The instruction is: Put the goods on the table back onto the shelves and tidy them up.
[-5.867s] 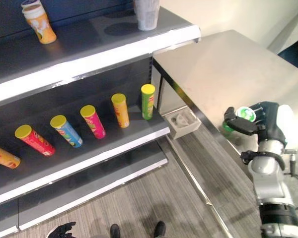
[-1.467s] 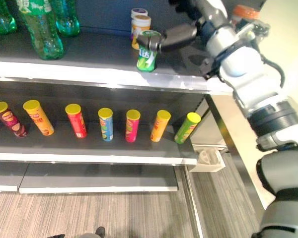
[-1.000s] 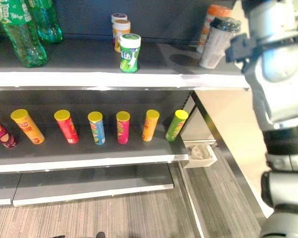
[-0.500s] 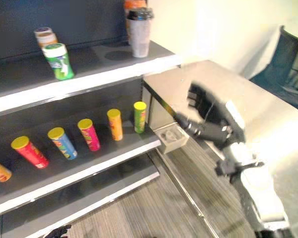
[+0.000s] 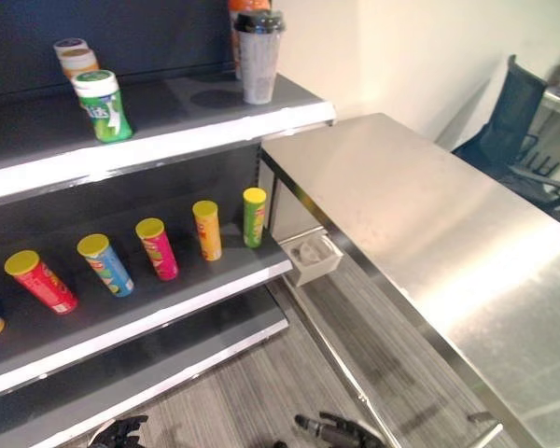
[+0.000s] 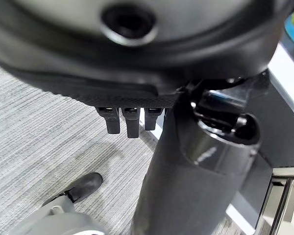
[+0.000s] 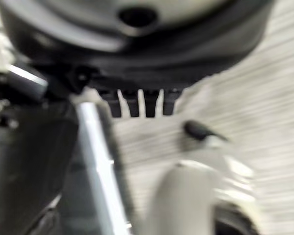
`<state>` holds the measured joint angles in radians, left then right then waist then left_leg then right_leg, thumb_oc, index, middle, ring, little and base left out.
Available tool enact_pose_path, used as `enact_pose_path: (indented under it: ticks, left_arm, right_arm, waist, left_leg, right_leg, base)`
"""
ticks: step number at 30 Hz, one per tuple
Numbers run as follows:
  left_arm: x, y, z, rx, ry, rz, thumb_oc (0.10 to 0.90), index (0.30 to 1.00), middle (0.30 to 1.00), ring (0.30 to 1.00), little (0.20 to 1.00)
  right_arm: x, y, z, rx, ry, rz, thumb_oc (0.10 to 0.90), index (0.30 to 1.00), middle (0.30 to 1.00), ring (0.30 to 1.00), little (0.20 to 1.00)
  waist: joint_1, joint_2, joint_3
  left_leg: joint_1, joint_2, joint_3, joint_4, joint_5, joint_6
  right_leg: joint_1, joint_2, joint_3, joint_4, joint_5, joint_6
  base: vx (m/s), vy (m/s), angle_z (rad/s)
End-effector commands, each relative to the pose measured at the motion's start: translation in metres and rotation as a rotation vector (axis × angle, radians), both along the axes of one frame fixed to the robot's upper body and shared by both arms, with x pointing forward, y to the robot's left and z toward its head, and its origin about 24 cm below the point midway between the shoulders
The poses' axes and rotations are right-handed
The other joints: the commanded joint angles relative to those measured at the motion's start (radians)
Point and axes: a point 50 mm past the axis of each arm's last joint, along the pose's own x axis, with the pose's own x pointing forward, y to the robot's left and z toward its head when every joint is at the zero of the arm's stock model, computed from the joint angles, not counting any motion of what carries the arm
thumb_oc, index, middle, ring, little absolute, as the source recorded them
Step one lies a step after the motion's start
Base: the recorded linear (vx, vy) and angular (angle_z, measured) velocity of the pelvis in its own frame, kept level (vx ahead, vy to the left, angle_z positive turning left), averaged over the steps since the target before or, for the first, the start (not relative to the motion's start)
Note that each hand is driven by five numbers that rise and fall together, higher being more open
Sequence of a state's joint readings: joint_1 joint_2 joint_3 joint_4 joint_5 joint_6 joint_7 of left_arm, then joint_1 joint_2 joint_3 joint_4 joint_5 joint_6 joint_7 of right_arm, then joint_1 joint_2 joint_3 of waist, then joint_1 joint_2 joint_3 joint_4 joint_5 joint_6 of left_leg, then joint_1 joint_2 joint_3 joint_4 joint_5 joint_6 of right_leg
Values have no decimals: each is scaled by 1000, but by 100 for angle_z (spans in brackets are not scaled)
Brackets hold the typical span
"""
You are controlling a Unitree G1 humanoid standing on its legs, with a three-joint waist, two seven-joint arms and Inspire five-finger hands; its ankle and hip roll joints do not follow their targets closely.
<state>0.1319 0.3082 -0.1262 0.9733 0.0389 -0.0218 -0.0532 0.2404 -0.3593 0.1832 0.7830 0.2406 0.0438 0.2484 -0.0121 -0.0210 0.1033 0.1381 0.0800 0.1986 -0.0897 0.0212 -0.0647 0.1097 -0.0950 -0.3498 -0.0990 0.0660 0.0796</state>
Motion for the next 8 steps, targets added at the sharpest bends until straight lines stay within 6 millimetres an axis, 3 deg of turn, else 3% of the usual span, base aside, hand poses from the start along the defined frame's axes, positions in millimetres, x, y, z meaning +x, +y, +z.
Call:
enact_pose_path:
  ticks: [1, 8]
  left_arm:
    - [15, 17, 9, 60, -67, 31, 800, 900, 900, 900, 900]
    - [6, 8, 1, 39, -37, 82, 800, 900, 900, 900, 900]
  right_arm:
    - [40, -9, 13, -129, -175, -47, 800, 900, 900, 900, 900]
    - [11, -8, -14, -208, 23, -231, 800, 900, 900, 900, 900]
  waist:
    - [37, -33, -46]
    - [45, -25, -43]
  left_leg:
    - [-34, 75, 2, 2, -18, -60]
    - [-20, 60, -9, 2, -31, -51]
  right_leg:
    - [6, -172, -48, 42, -8, 126]
    - [28, -179, -58, 40, -9, 126]
  base:
    - [19, 12, 14]
    - [26, 21, 12]
